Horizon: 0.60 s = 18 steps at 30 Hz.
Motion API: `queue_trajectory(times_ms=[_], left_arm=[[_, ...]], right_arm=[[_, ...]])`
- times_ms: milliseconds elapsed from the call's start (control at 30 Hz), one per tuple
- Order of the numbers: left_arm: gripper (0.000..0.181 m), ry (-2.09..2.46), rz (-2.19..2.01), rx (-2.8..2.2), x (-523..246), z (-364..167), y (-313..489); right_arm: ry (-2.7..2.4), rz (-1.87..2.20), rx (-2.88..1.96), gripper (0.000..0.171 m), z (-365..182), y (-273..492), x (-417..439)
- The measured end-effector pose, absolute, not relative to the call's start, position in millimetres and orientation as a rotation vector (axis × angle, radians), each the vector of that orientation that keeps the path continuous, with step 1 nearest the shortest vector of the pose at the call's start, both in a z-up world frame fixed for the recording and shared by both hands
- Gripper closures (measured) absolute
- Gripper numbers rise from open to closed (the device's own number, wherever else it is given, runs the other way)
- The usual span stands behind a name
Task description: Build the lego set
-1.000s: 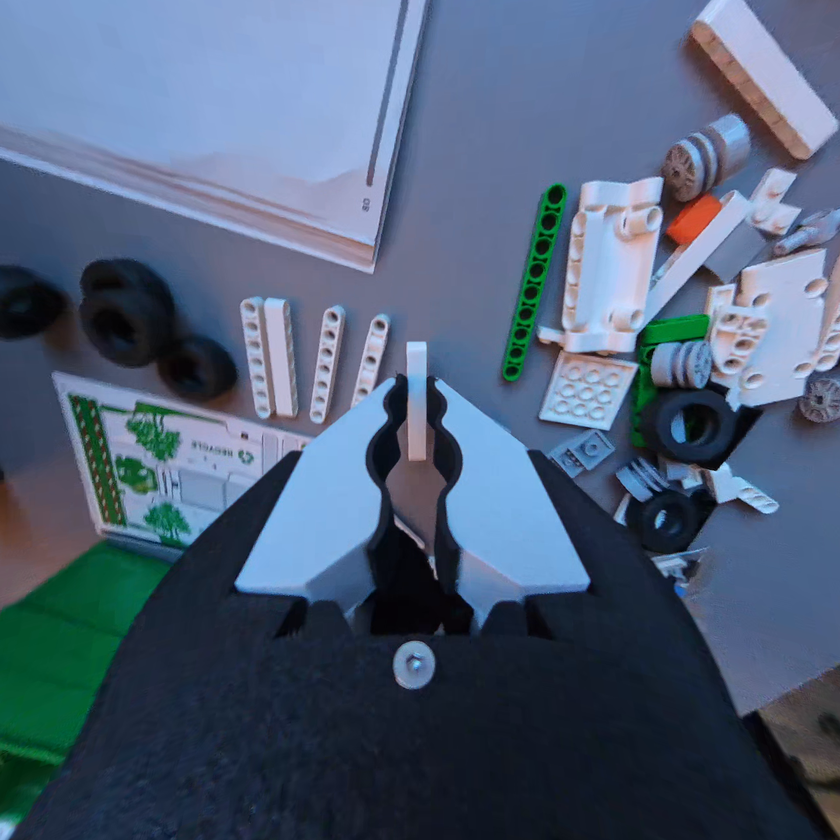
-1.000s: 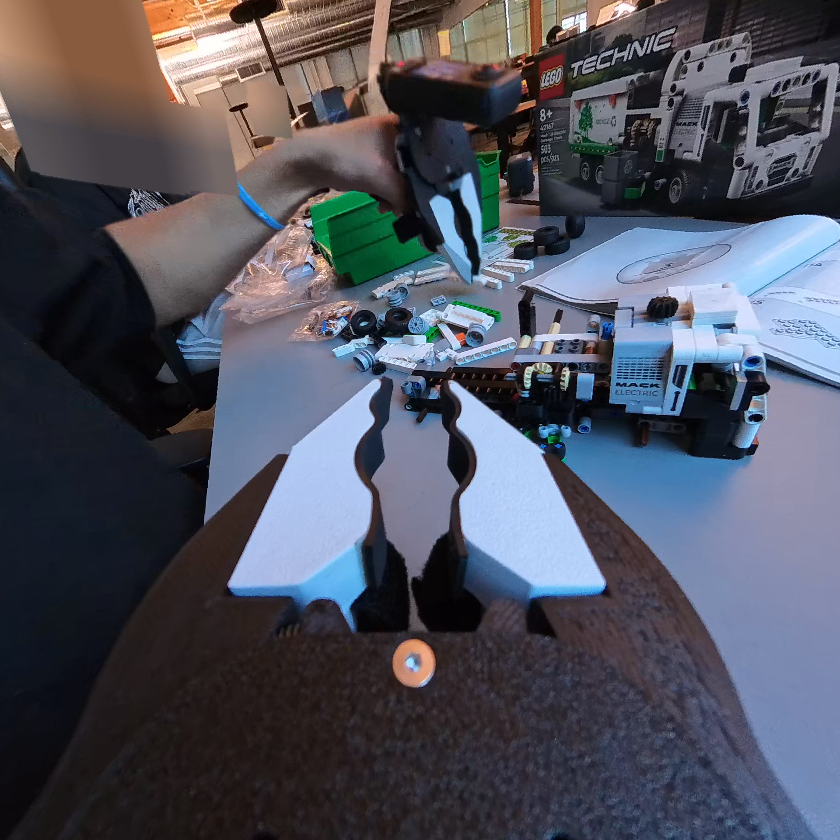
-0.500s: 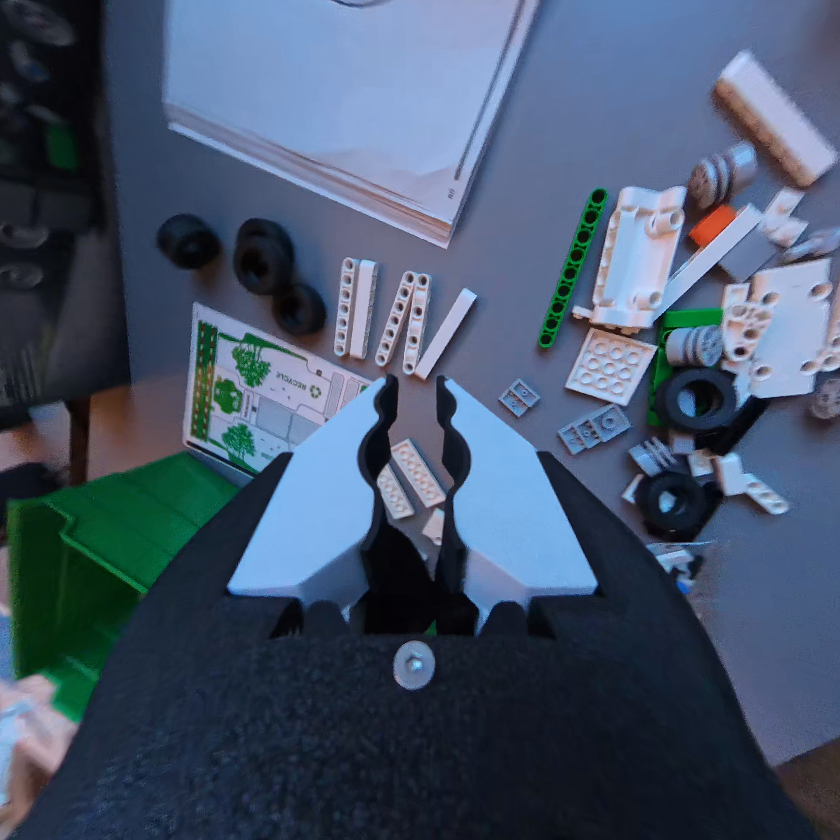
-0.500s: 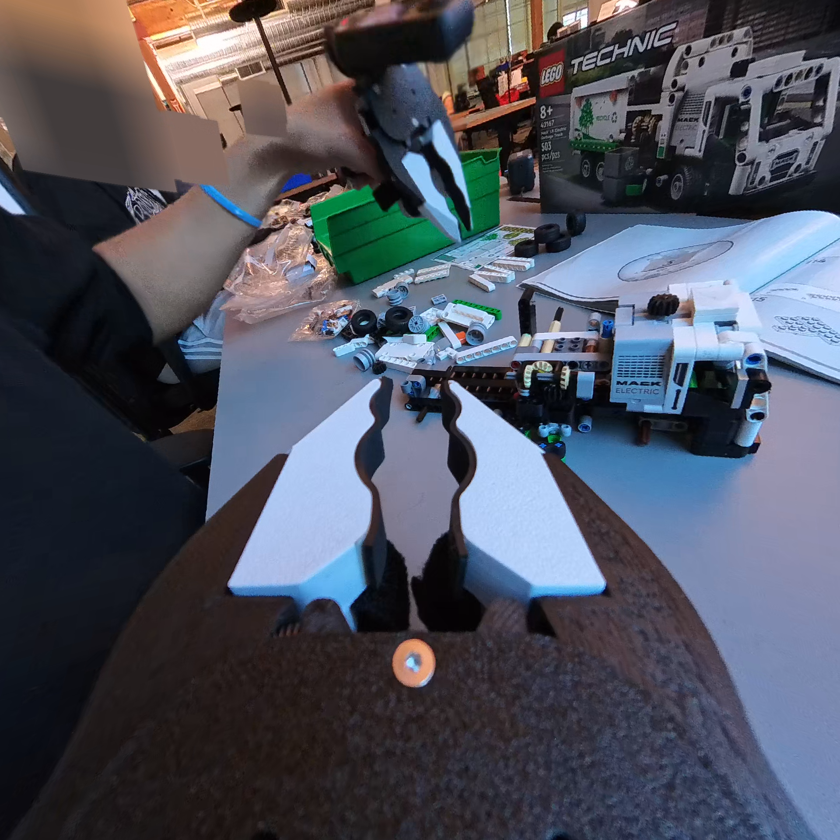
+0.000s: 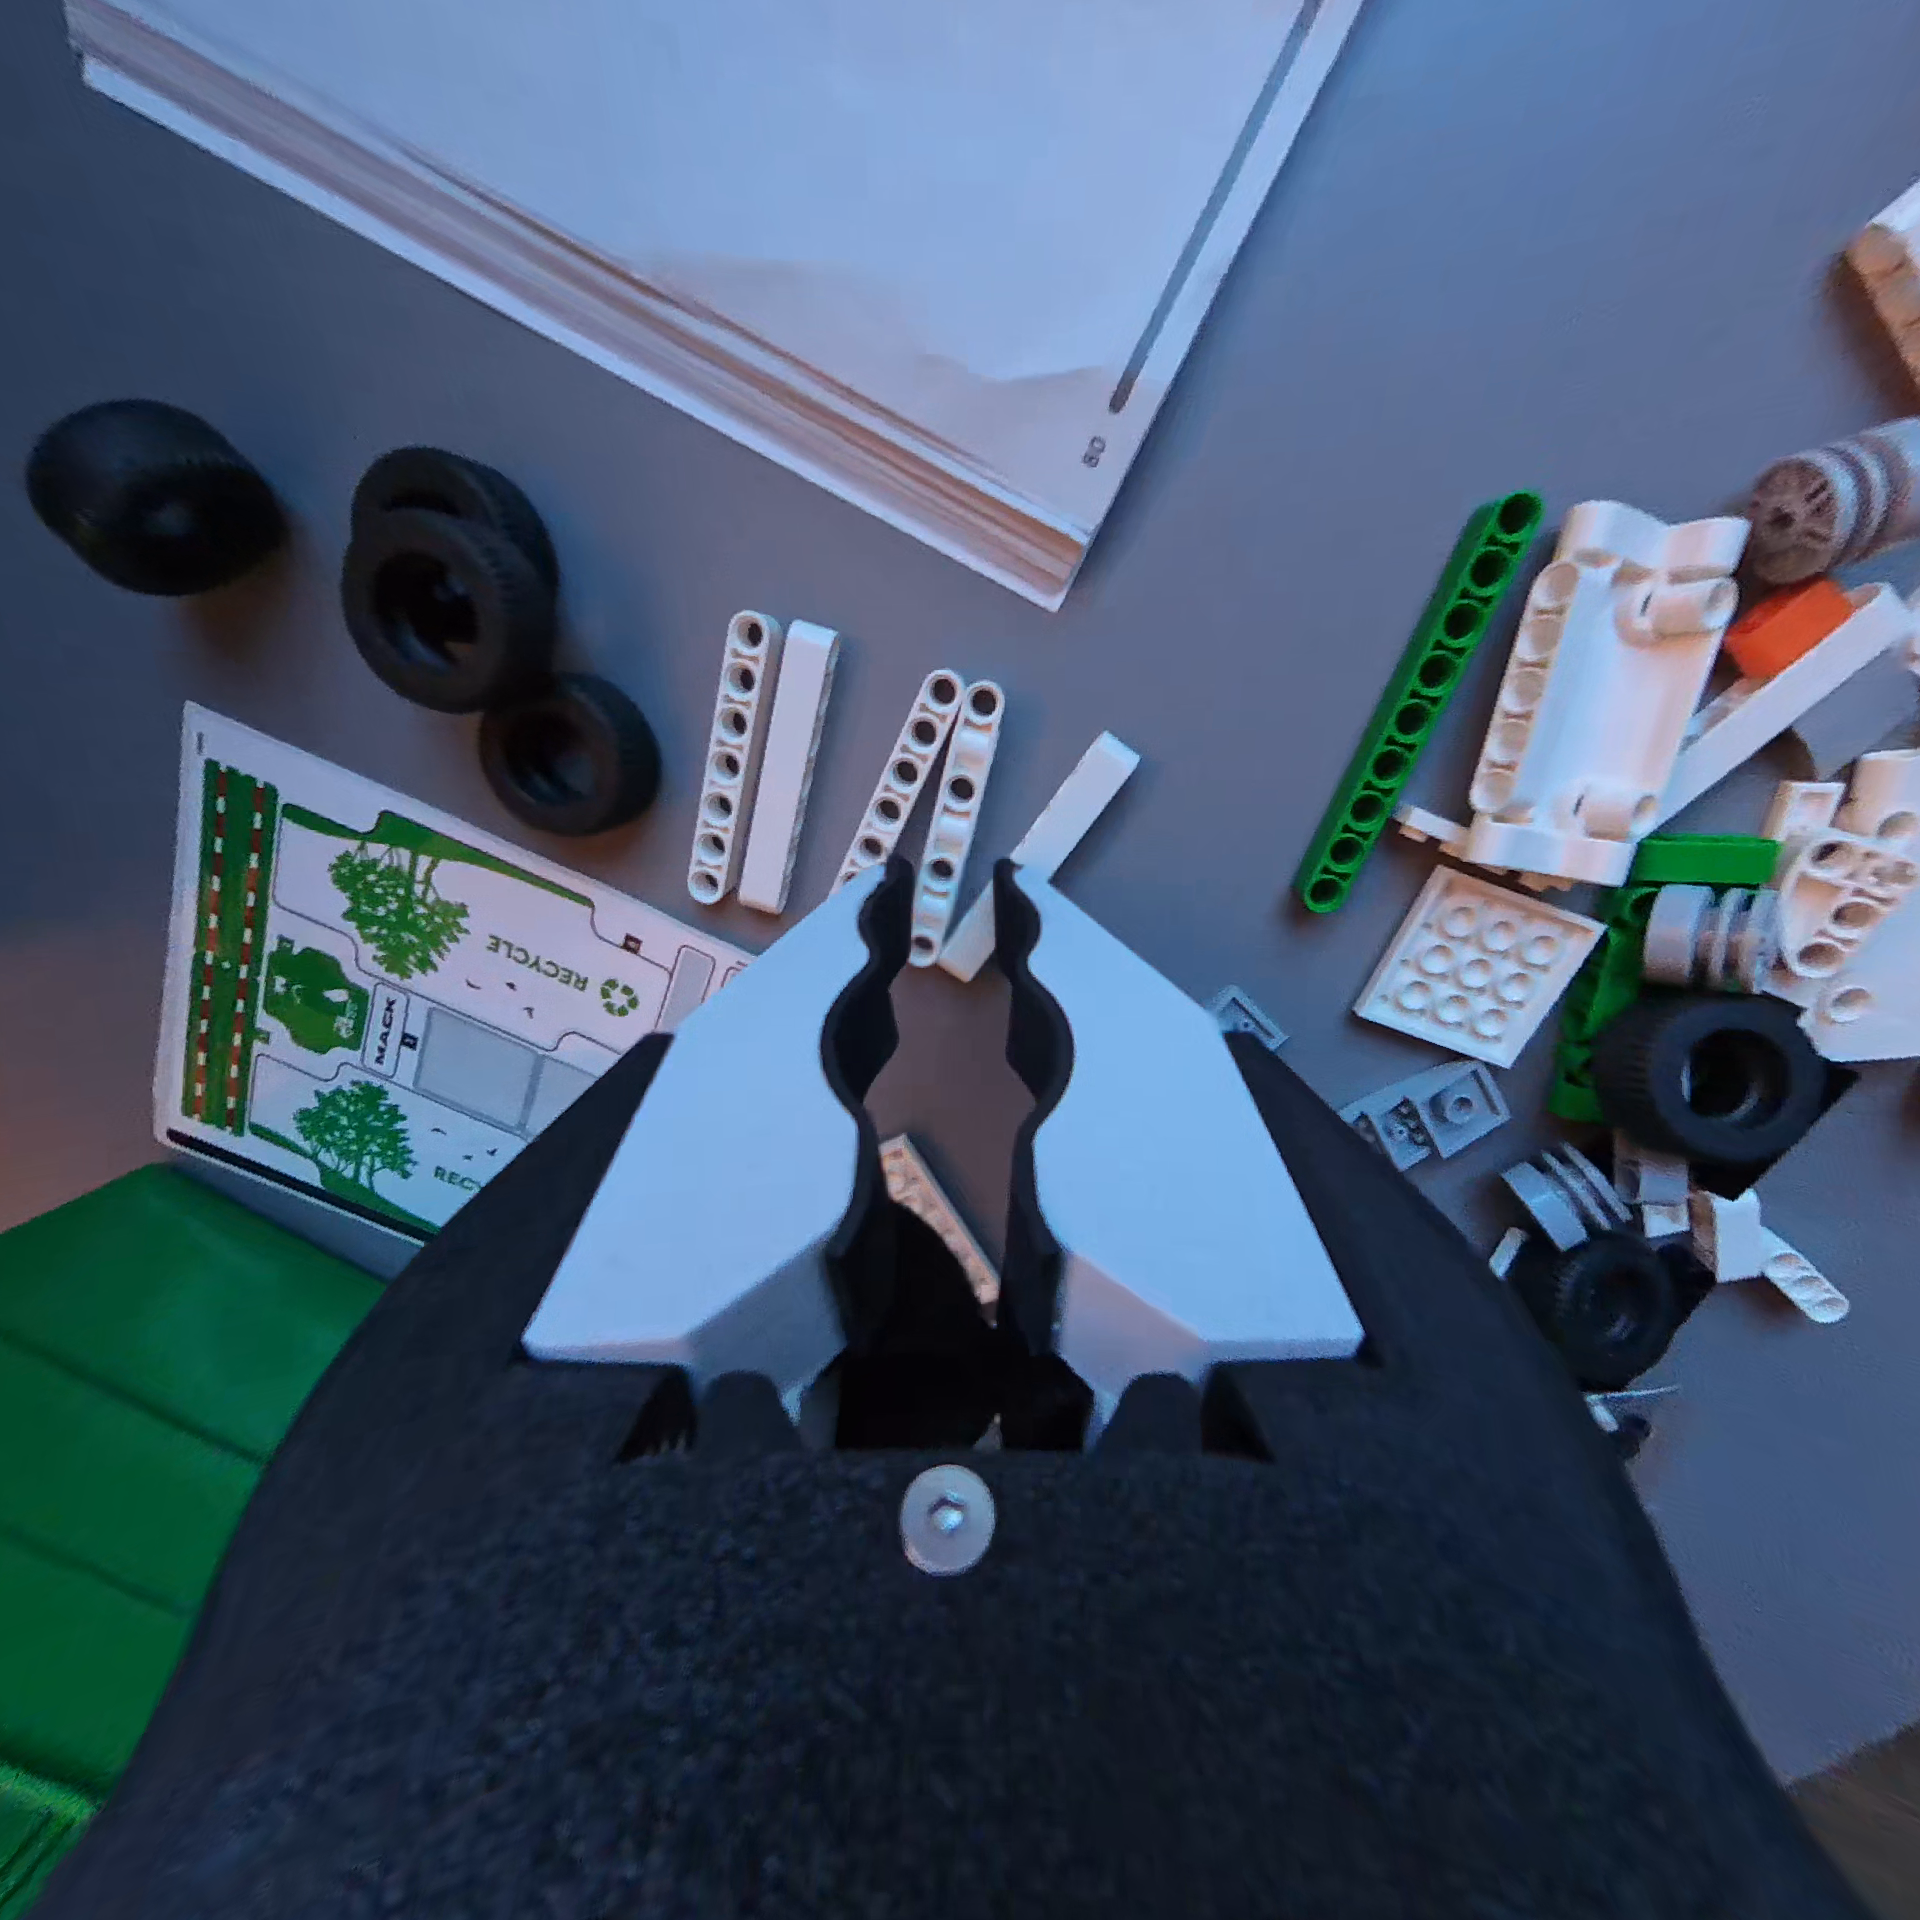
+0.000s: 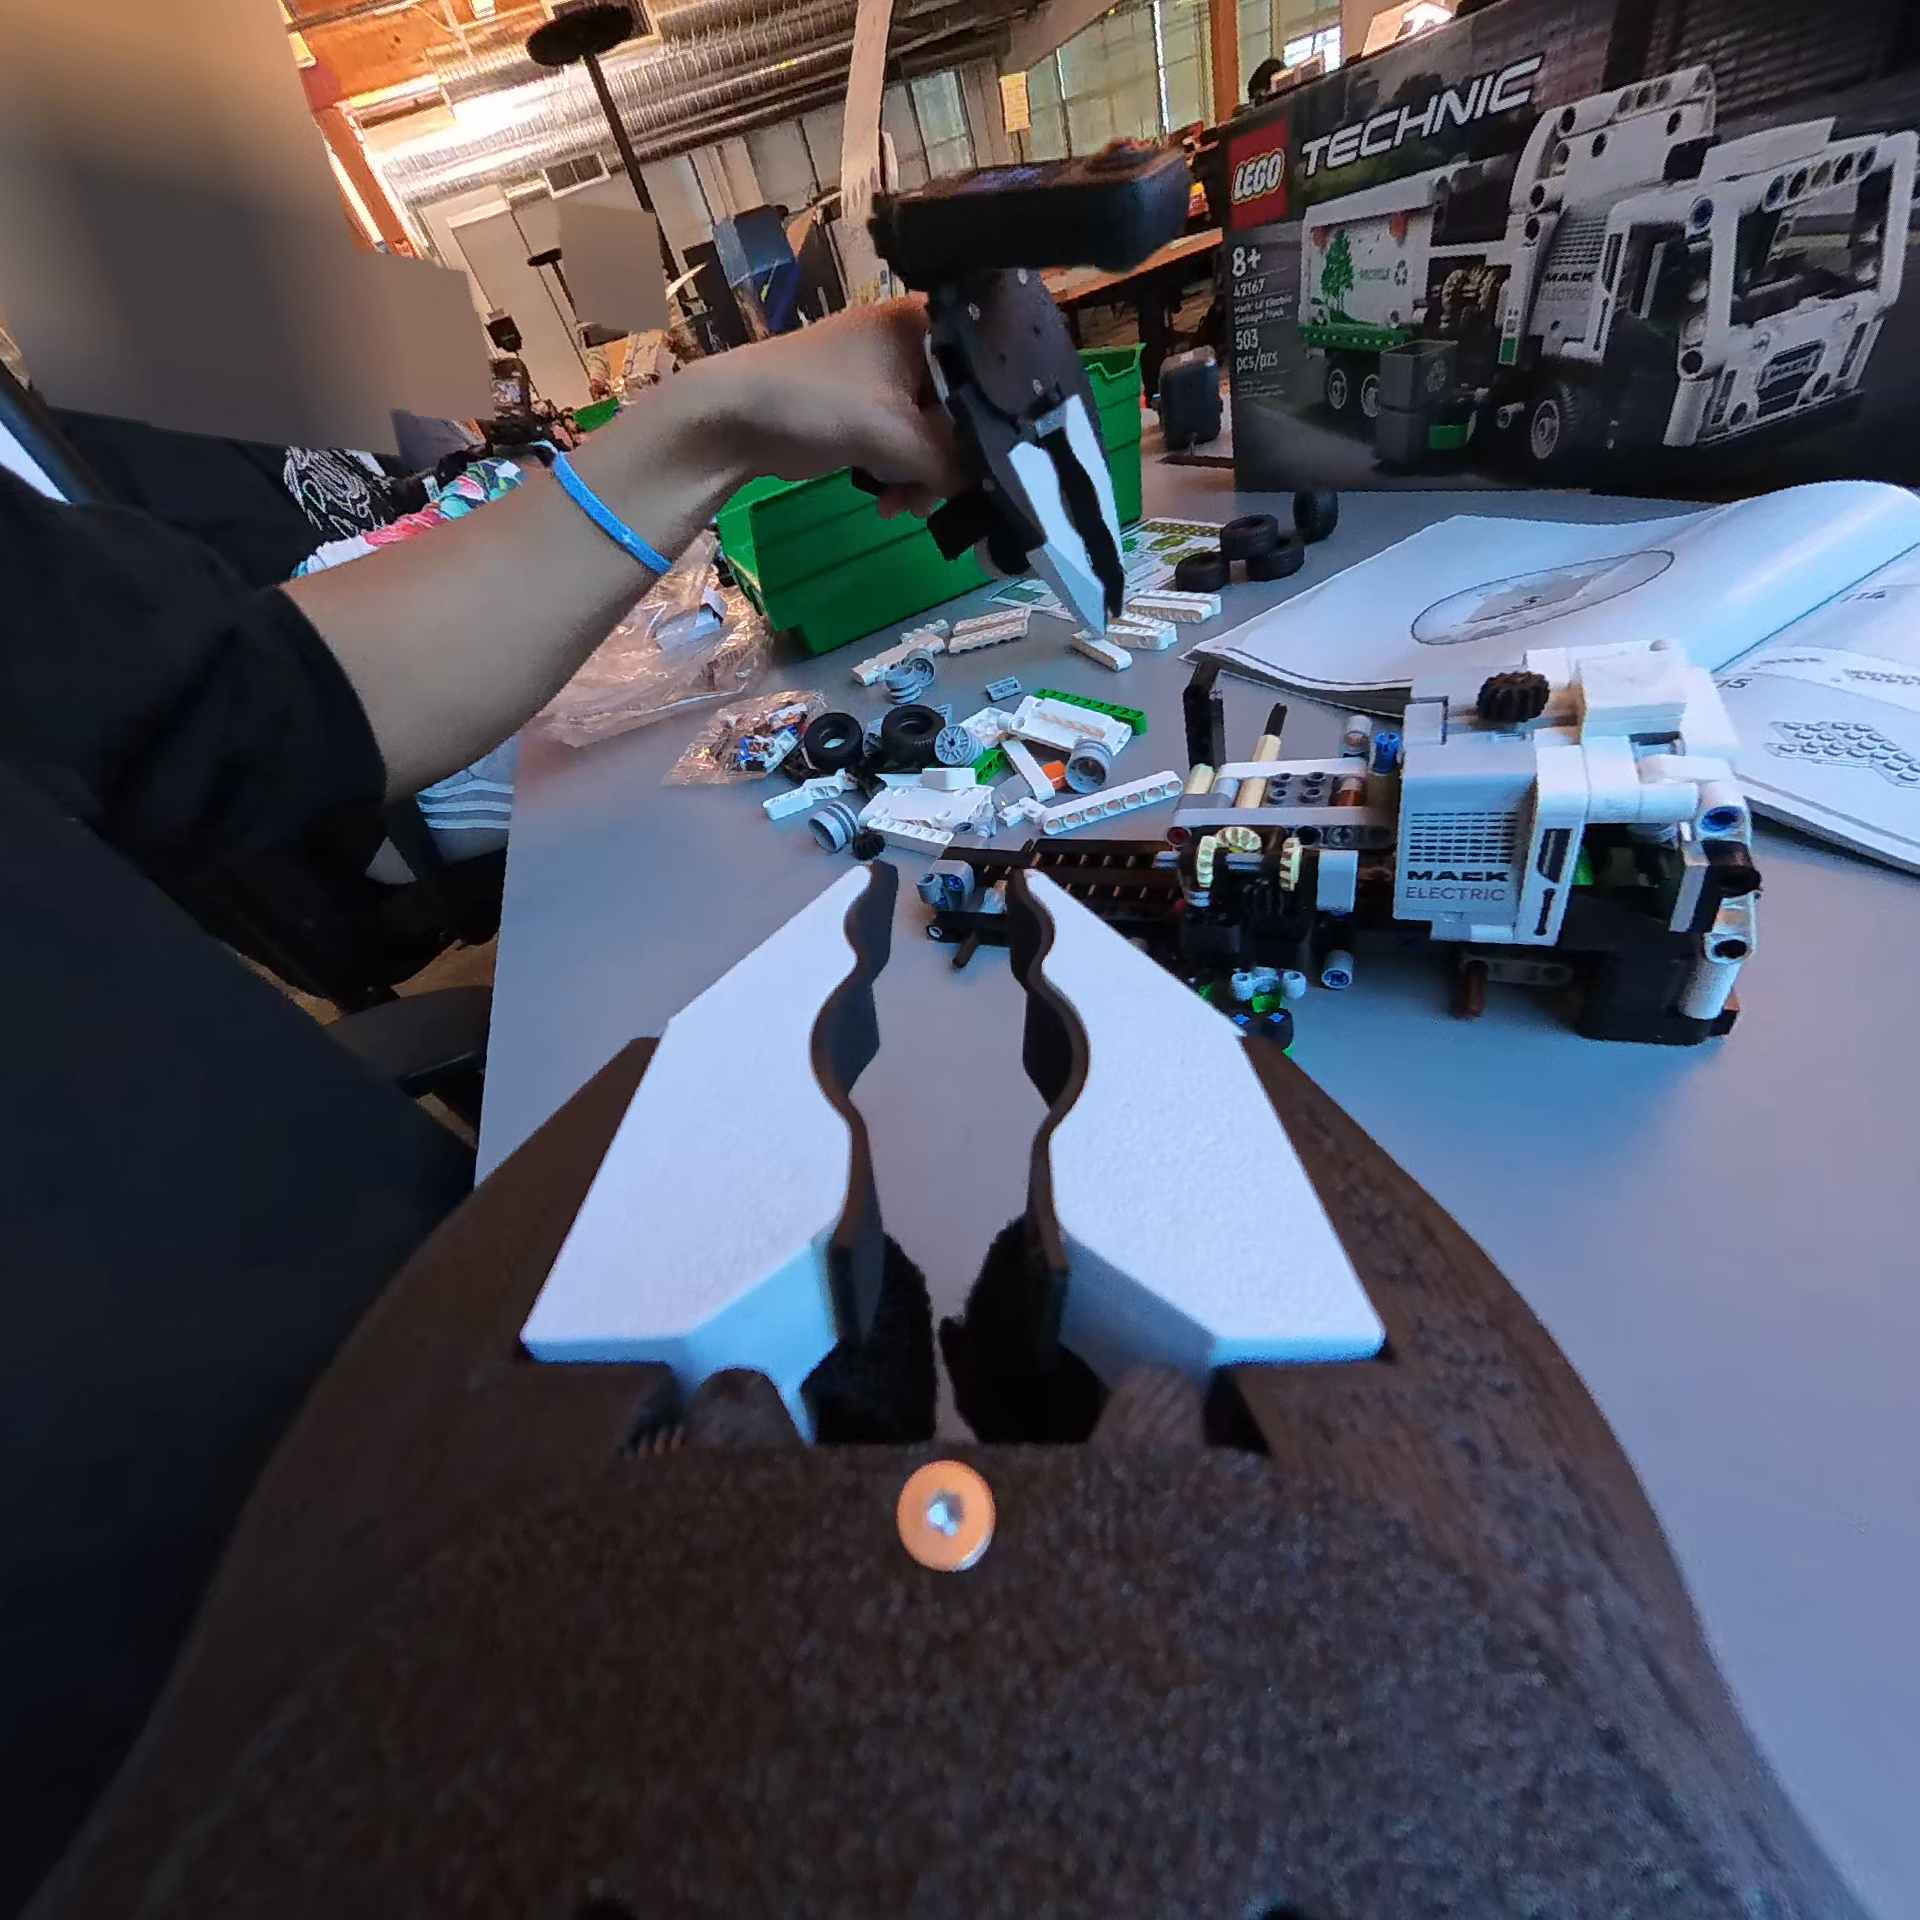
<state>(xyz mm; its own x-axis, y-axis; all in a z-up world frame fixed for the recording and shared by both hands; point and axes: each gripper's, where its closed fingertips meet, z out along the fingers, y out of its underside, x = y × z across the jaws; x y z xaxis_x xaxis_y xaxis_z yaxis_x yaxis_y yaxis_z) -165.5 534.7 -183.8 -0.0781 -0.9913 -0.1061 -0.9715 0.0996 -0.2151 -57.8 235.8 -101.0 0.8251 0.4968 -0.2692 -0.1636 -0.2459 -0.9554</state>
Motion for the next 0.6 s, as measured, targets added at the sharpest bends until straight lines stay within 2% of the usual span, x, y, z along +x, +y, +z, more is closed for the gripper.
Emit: queue_trajectory(times_ms=[33,233,467,600], left_arm=[[0.17,2.158,-0.142,-1.963,-165,-184,533],[0.181,2.195,-0.135,-1.946,-163,-185,529],[0.181,2.166,-0.199,-1.915,-156,-172,528],[0.175,2.127,-0.178,-2.003,-162,-176,536]], right_arm=[[-0.263,0.631,-1.715,0.15,-101,236,-58],[-0.265,0.634,-1.717,0.15,-101,236,-59],[-0.263,0.636,-1.715,0.15,-101,236,-58],[-0.266,0.635,-1.716,0.15,-101,235,-59]])
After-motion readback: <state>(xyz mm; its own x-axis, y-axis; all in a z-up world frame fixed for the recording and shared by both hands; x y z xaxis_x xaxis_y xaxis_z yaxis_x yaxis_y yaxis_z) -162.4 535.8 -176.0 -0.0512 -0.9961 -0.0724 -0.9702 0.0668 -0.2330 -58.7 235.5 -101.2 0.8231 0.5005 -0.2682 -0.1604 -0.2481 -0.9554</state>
